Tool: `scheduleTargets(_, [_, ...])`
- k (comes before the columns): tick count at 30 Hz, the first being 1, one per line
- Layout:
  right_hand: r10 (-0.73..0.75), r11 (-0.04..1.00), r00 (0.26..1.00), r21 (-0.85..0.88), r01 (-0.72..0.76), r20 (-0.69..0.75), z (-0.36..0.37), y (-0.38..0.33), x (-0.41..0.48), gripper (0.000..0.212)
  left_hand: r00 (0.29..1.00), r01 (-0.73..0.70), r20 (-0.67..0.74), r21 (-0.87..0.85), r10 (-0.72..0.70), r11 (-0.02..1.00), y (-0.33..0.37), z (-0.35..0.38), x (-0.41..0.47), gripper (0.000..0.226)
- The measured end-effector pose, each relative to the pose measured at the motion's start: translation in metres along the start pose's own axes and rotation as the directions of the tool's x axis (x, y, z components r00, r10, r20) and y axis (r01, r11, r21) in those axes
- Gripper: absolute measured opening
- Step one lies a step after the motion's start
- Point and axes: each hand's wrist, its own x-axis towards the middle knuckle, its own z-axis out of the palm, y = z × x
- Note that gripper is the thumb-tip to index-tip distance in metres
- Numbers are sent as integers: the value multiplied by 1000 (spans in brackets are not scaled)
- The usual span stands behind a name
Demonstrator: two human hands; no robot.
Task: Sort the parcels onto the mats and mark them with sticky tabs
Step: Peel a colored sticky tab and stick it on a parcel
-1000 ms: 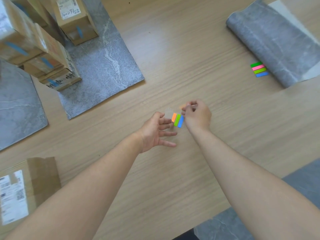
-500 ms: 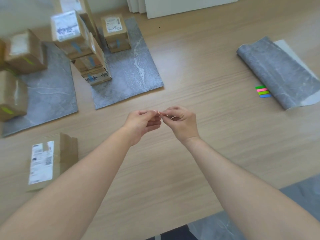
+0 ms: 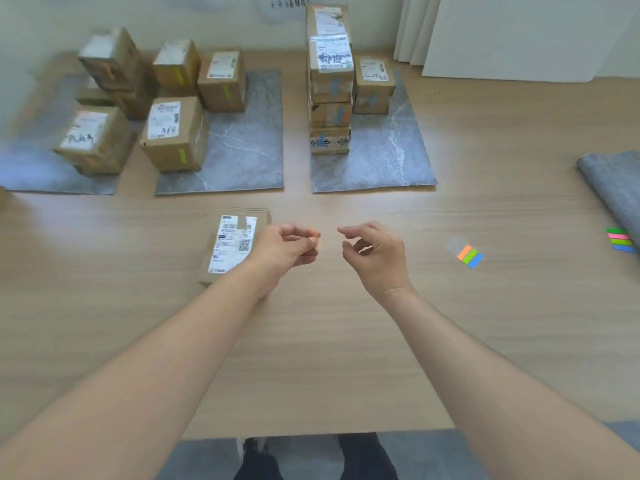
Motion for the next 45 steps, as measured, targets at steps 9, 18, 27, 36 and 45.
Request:
scheduleTargets(9, [148, 989, 987, 17, -147, -56, 108, -67, -61, 29, 993, -107, -26, 213, 115, 971, -45, -139, -33, 9])
scheduleTargets(18, [42, 979, 990, -205, -13, 138, 154, -67, -69, 61, 992, -76, -85, 175, 92, 982, -101, -165, -26, 8])
scheduleTargets(27, [22, 975, 986, -223, 15, 165, 176, -39, -68, 37, 986, -50, -156, 80, 62, 996, -142, -144, -7, 7])
scheduleTargets(36, [-36, 964, 991, -255, 69, 132, 179, -33, -63, 24, 980, -18, -195, 23, 22, 1000, -144, -135, -1, 9])
scheduleTargets(45, [-168, 892, 978, -403, 204, 121, 190, -27, -57, 24, 976, 26, -218, 52, -14, 998, -141, -141, 0, 7])
